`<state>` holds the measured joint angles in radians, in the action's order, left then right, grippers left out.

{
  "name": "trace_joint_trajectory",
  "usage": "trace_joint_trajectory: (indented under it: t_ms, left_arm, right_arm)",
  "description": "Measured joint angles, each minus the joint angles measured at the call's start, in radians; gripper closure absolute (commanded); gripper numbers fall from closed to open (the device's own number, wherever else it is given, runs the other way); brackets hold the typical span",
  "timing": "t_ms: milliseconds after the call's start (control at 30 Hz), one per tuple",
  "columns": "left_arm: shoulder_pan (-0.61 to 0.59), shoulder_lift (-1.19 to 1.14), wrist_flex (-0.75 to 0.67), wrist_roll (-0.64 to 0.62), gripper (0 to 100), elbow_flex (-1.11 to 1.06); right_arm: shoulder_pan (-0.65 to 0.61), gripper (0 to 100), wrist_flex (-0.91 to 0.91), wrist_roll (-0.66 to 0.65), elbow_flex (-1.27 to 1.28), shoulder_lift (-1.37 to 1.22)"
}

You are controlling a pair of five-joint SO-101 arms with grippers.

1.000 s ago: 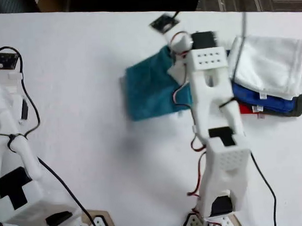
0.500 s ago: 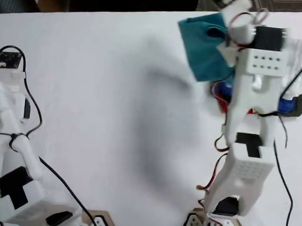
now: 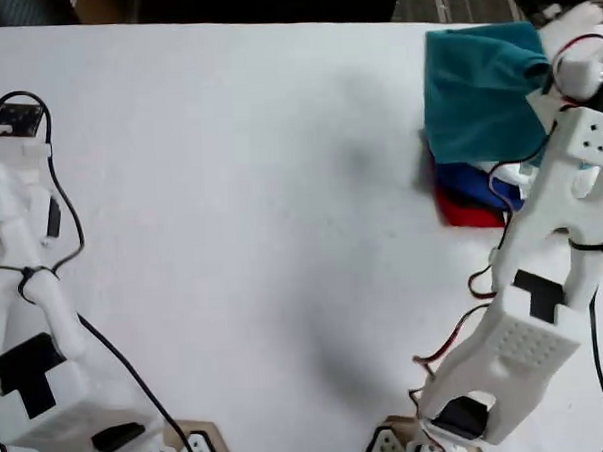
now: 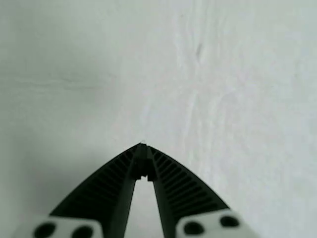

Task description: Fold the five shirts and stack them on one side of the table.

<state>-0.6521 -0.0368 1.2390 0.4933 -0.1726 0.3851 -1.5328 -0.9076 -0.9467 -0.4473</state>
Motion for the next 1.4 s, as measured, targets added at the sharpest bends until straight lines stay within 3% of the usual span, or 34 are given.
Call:
trace_joint_trajectory:
  t_ms: [267, 633, 800, 933, 1133, 1333, 1400]
  left_arm:
    - [0.0, 0.002, 0.0, 0.0, 97, -0.072]
    - [0.0, 0.006, -0.002, 0.0, 97, -0.086]
    - [0.0, 0.006, -0.002, 0.0, 97, -0.086]
    - [0.0, 0.006, -0.002, 0.0, 97, -0.086]
    - [0.0, 0.006, -0.032, 0.0, 97, -0.086]
    - [0.0, 0.006, -0.037, 0.0, 97, -0.086]
    - [0.0, 0.006, -0.037, 0.0, 97, -0.086]
  right_arm:
    - [0.087, 97.8, 0.175, -0.009, 0.0, -0.216]
    - [0.109, 97.1, 0.354, -0.009, 0.0, -0.293]
    - [0.127, 78.5, 0.358, -0.005, -0.005, -0.293]
    - [0.16, 69.1, 0.336, 0.097, -0.091, -0.293]
    - [0.161, 70.4, 0.242, 0.279, -0.308, -0.293]
    - [0.057, 97.8, 0.083, 0.338, -0.402, -0.292]
    - [-0.002, 96.2, 0.04, 0.342, -0.402, -0.311]
